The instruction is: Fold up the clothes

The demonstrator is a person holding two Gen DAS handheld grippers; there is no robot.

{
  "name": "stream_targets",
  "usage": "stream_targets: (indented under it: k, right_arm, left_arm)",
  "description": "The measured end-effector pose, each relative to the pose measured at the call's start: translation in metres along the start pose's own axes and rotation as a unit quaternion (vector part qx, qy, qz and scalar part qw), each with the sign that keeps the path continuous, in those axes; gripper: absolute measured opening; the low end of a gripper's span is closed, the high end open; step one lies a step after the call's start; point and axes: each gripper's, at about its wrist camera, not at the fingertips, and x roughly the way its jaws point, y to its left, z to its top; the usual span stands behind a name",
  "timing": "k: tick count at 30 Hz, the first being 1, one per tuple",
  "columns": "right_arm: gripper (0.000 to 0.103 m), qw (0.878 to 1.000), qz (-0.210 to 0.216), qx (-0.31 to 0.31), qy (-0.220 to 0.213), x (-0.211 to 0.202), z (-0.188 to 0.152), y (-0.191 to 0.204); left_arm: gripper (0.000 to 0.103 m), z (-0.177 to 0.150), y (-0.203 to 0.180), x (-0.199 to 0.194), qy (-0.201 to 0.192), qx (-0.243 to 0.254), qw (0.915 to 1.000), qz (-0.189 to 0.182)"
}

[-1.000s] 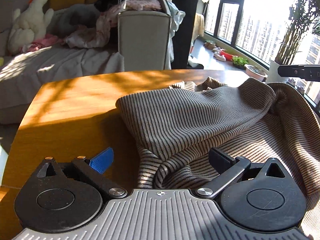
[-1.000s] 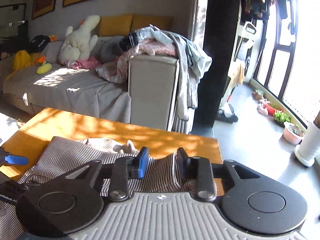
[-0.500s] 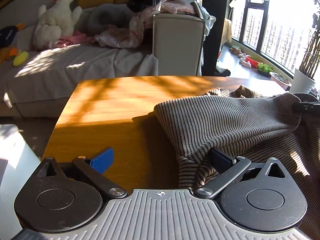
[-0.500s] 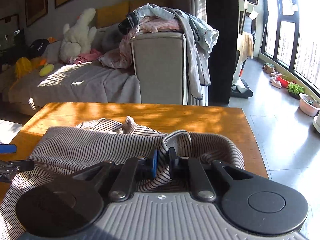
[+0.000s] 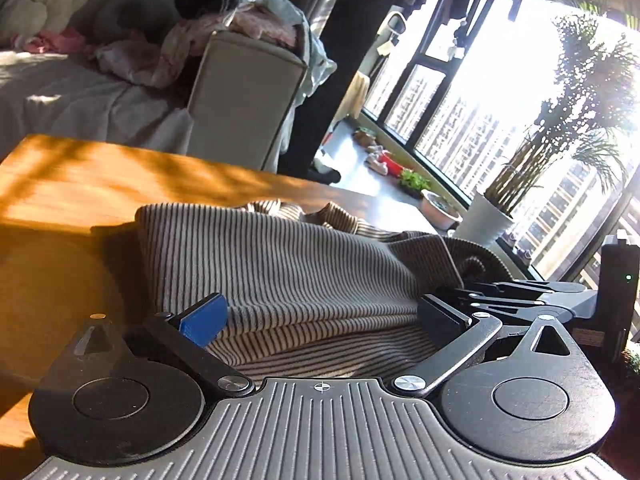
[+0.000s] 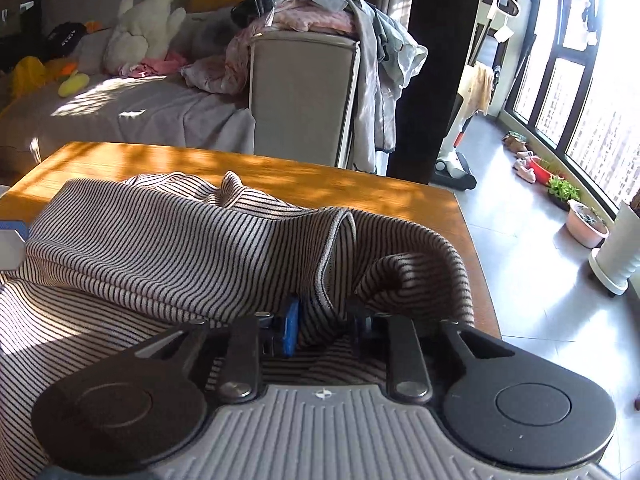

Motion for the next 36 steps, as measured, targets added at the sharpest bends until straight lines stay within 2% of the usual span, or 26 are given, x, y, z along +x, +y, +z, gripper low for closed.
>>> stream_targets:
  k: [3,6,9,11,13,15,18,21,24,27,29,33,34,36]
  right_arm:
    - [0.025,1.0,-0.018,-0.013,-0.015,-0.014,-0.002,0.004]
    - [0.026,0.996,-0.043,-0.038,-0.065,-0.035,0.002,0.017]
    - [0.028,0.995,-0.005,-0.018,-0.095,-0.046,0.012,0.025]
    - [0.033,0.996,0.039,-0.002,-0.079,-0.036,0.02,0.031]
    - [0.039,0.997,0.062,0.011,-0.049,-0.017,0.022,0.038]
    - [0.04,0.997,0.065,0.029,-0.012,0.005,0.018,0.041]
    - [0.044,0.996,0.073,0.05,-0.013,0.017,0.006,0.038]
    - [0.044,0.997,0.064,0.031,-0.005,0.01,0.002,0.039]
    - [0.047,0.999,0.05,-0.001,0.005,-0.008,-0.005,0.037]
    - [0.048,0.999,0.016,-0.025,0.013,-0.034,-0.02,0.031]
    - [0.05,0.999,0.013,-0.043,0.001,-0.059,-0.033,0.028]
    - [0.061,0.998,0.014,-0.052,-0.018,-0.105,-0.055,0.024]
    - [0.061,0.999,0.013,-0.05,-0.015,-0.112,-0.061,0.023]
    - [0.071,0.999,0.009,-0.044,-0.002,-0.121,-0.076,0.022]
  left_arm:
    - [0.103,-0.013,-0.004,0.004,-0.011,0.041,0.999,0.015]
    - [0.103,-0.016,-0.011,0.004,-0.014,0.067,0.9971,0.032]
    - [0.103,-0.015,-0.007,0.003,-0.014,0.059,0.9976,0.032]
    - [0.103,-0.014,-0.004,0.003,-0.014,0.051,0.9982,0.029]
    - [0.103,-0.014,-0.004,0.002,-0.012,0.055,0.9979,0.033]
    - [0.103,-0.014,-0.002,-0.001,-0.011,0.059,0.9976,0.035]
    - [0.103,-0.015,0.007,-0.008,-0.014,0.053,0.9982,0.023]
    - [0.103,-0.015,0.012,-0.011,-0.017,0.041,0.9989,0.015]
    - [0.103,-0.016,0.009,-0.01,-0.018,0.049,0.9984,0.022]
    - [0.103,-0.016,0.011,-0.011,-0.02,0.043,0.9987,0.018]
    - [0.103,-0.016,0.012,-0.01,-0.022,0.042,0.9987,0.018]
    - [0.103,-0.016,0.011,-0.01,-0.023,0.042,0.9987,0.02]
    - [0.103,-0.016,0.011,-0.01,-0.023,0.042,0.9987,0.02]
    - [0.103,-0.017,0.011,-0.01,-0.023,0.041,0.9987,0.019]
